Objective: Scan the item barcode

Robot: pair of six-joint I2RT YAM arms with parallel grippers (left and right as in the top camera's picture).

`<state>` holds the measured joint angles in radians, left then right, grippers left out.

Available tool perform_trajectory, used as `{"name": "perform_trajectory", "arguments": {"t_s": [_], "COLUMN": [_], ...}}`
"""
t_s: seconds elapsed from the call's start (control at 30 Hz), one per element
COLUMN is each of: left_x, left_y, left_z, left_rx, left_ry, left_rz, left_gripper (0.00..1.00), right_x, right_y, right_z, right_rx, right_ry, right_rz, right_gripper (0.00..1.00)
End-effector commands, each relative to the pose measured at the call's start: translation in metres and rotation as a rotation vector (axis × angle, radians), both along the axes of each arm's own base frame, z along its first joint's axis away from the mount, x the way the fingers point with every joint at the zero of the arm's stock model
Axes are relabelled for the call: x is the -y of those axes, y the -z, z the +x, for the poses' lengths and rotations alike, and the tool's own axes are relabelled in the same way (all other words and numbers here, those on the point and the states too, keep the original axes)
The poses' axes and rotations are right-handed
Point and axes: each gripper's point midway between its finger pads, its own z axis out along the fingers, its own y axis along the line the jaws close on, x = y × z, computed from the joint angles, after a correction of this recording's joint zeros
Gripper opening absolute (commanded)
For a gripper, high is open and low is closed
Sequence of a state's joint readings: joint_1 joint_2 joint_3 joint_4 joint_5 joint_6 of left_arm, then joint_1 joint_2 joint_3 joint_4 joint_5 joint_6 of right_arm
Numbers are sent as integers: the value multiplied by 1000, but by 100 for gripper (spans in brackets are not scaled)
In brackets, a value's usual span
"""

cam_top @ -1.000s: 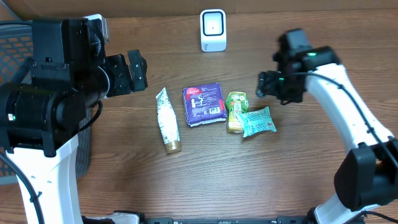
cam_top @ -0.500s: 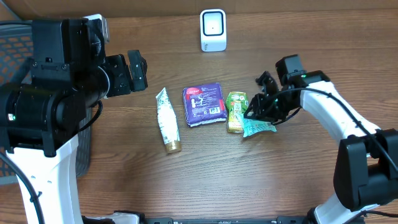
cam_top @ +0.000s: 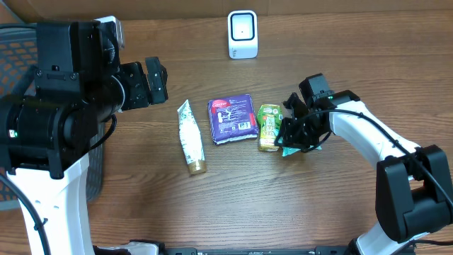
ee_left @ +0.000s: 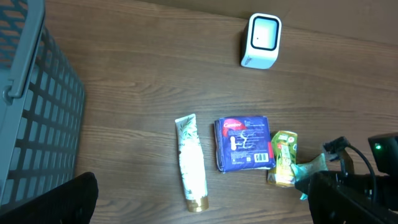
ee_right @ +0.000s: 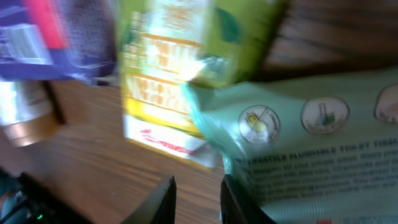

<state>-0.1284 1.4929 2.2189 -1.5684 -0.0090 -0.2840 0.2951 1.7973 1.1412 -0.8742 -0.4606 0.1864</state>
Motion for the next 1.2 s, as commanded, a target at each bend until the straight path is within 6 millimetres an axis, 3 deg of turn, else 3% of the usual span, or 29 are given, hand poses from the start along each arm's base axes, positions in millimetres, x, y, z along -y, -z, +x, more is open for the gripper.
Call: {"name": "perform_trajectory", "arguments": {"t_s": [0.0, 0.13, 0.3, 0.4, 0.53, 0.63, 0.77, 0.97, 1.17], "left_x": [-3, -3, -3, -3, -3, -3, -3, -3, -3], "left_y": [-1, -1, -1, -1, -1, -1, -1, -1, -1], "left_z": [2, 2, 2, 2, 2, 2, 2, 2, 2], "left_rx": [5, 5, 5, 5, 5, 5, 5, 5, 5], "left_ry": [1, 1, 1, 1, 1, 1, 1, 1, 1], "left_rz": [17, 17, 17, 17, 17, 17, 17, 17, 17], "left_gripper": [100, 100, 100, 99, 99, 99, 100, 99, 100], "right_x": [15, 32, 70, 86, 91, 93, 97, 117, 118], "right_y": [9, 15, 21, 21, 12, 4, 7, 14, 17], "right_z": [-3, -6, -9, -9, -6, -8, -17, -19, -19], "right_rx": [-15, -23, -52, -67, -67, -63, -97, -99, -102], "right_ry": [41, 51, 108, 145, 185, 198, 194, 271, 298], "right_rz": [-89, -180, -328, -358, -317, -308, -326, -446, -451], "right_gripper": [23, 23, 22, 17, 14, 22, 23, 17, 13]}}
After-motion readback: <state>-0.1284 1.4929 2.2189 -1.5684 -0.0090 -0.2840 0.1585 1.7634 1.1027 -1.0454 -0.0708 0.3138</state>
